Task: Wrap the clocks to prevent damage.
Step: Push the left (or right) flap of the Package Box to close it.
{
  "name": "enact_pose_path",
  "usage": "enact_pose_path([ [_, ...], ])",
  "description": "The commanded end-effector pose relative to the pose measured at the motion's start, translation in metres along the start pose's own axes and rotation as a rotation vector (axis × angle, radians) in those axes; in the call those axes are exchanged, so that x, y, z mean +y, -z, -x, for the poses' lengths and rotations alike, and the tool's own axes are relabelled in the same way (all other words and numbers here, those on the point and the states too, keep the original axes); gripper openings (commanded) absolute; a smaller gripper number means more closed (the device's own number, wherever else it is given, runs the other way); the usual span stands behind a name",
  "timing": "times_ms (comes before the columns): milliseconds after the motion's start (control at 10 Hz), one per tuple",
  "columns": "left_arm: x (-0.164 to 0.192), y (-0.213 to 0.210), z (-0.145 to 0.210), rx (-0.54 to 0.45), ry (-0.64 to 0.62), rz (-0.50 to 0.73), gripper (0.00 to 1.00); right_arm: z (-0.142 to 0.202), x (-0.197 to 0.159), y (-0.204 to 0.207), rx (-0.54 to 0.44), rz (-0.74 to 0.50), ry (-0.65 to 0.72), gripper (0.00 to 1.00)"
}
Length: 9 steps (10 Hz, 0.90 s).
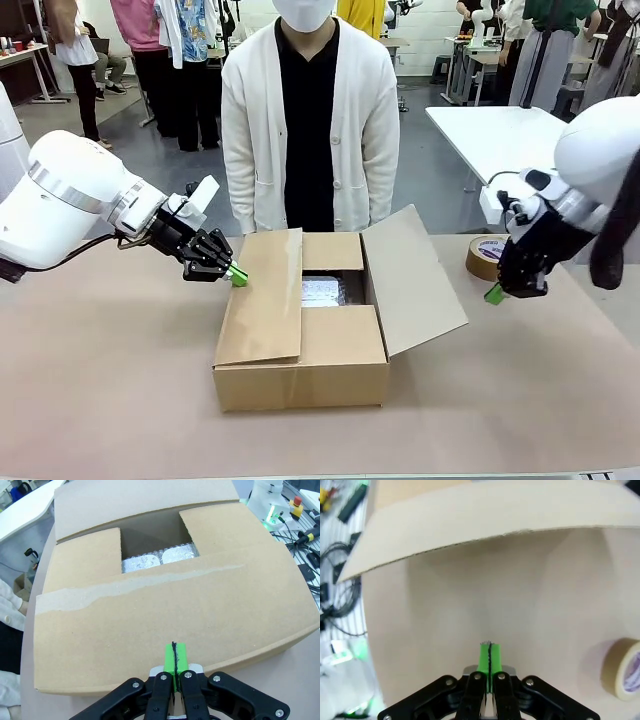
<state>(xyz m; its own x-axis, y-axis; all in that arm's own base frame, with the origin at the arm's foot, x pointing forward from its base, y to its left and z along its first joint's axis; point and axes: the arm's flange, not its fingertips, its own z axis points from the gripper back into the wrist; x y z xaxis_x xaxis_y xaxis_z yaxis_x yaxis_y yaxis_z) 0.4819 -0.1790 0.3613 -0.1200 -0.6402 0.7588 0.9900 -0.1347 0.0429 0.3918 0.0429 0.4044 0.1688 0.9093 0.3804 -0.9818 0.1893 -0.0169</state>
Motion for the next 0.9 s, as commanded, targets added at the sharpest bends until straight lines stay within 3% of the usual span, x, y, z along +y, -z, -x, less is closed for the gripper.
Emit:
enact_pose_path([
  [0,0.0,0.005,0.003,0.006,0.01,0.005,0.0,0.001,0.006,-0.014,-0.008,0.002,-0.075,0.01],
  [300,0.0,0.005,0.003,0.006,0.01,0.005,0.0,-0.002,0.001,-0.003,0.009,0.004,-0.019,0.01],
  [500,0.0,0.005,0.003,0.006,0.01,0.005,0.0,-0.003,-0.002,0.031,-0.192,-0.055,-0.127,0.01],
  [800,0.0,0.005,0.003,0.006,0.01,0.005,0.0,-0.006,-0.01,0.053,-0.46,-0.065,-0.031,0.01],
])
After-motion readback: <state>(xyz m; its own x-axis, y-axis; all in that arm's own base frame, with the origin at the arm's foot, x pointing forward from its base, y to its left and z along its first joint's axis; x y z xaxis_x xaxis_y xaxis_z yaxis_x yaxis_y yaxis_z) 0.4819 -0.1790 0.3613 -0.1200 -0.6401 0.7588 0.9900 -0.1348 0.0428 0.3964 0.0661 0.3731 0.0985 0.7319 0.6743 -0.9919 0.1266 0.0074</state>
